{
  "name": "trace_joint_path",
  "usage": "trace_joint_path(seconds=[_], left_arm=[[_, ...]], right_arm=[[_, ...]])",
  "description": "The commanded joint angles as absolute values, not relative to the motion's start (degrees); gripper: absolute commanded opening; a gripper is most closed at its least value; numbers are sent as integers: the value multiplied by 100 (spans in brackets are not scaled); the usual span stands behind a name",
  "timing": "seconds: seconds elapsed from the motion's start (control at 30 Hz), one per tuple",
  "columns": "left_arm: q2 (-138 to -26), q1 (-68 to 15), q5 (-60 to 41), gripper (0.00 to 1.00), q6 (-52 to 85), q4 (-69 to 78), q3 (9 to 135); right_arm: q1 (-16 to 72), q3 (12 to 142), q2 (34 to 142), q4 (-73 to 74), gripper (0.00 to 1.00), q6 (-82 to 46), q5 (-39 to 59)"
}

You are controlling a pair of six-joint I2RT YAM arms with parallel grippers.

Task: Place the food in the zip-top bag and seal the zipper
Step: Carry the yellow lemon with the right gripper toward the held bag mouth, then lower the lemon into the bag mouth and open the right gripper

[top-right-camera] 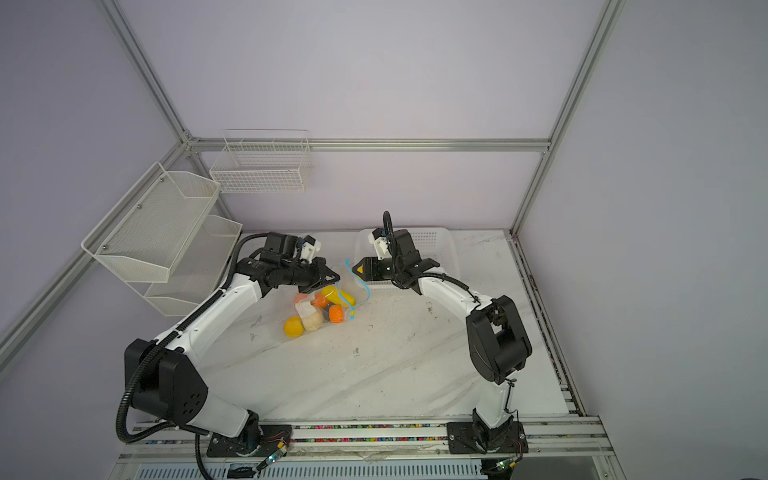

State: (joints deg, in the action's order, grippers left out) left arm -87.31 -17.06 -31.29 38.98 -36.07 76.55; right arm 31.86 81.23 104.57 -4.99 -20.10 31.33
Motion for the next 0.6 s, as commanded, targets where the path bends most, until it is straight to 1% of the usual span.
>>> trace_joint_path(seconds=[0.0,0.23,0.57], left_arm=[[-8525,-1731,-3188,0,3911,-3472,7506],[-8514,-1731,-3163,0,3929,-3472,7506],[-8555,-1730,-3179,0,3943,-3553,7459]], right_arm=[[3271,8089,10249,-223,54,-2235,3435],[3413,7905,10237,-47,54,-2452,3581],[3542,8042,10548,-92,54,-2483,3708]])
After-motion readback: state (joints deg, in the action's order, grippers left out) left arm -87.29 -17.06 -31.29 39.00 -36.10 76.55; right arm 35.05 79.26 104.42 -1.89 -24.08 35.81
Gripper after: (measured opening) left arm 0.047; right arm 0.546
